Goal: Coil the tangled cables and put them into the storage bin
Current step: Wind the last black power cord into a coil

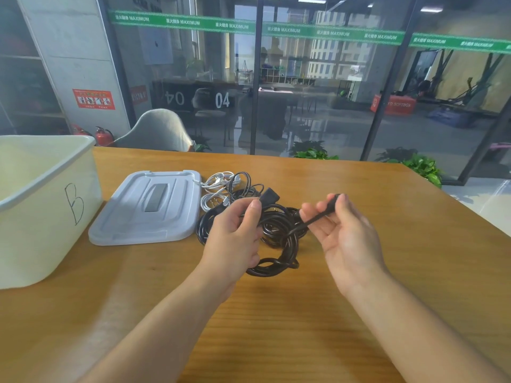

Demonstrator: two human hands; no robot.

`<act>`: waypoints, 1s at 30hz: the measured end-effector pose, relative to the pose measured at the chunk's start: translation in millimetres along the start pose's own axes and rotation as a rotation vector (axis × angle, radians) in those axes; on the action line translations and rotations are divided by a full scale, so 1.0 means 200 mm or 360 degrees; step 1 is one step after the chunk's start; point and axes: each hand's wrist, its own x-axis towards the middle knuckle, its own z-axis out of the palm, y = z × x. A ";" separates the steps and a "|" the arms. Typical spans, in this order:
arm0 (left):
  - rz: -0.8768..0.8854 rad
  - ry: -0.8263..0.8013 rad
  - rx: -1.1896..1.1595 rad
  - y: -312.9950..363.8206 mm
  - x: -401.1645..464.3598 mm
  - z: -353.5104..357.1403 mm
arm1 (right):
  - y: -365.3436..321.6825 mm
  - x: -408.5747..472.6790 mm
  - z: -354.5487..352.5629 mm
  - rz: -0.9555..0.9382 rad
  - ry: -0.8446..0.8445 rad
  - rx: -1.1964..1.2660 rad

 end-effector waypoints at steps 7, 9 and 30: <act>-0.0073 -0.0166 0.0038 0.00 -0.03 0.07 | -0.18 0.13 -0.12 0.0125 0.0330 0.0127; -0.0077 -0.0174 0.0031 0.00 -0.03 0.08 | -0.17 0.14 -0.13 0.0093 0.0320 0.0094; 0.0058 -0.0198 -0.0153 0.01 -0.01 -0.03 | -0.02 0.09 -0.18 -0.0511 -0.0338 -0.1562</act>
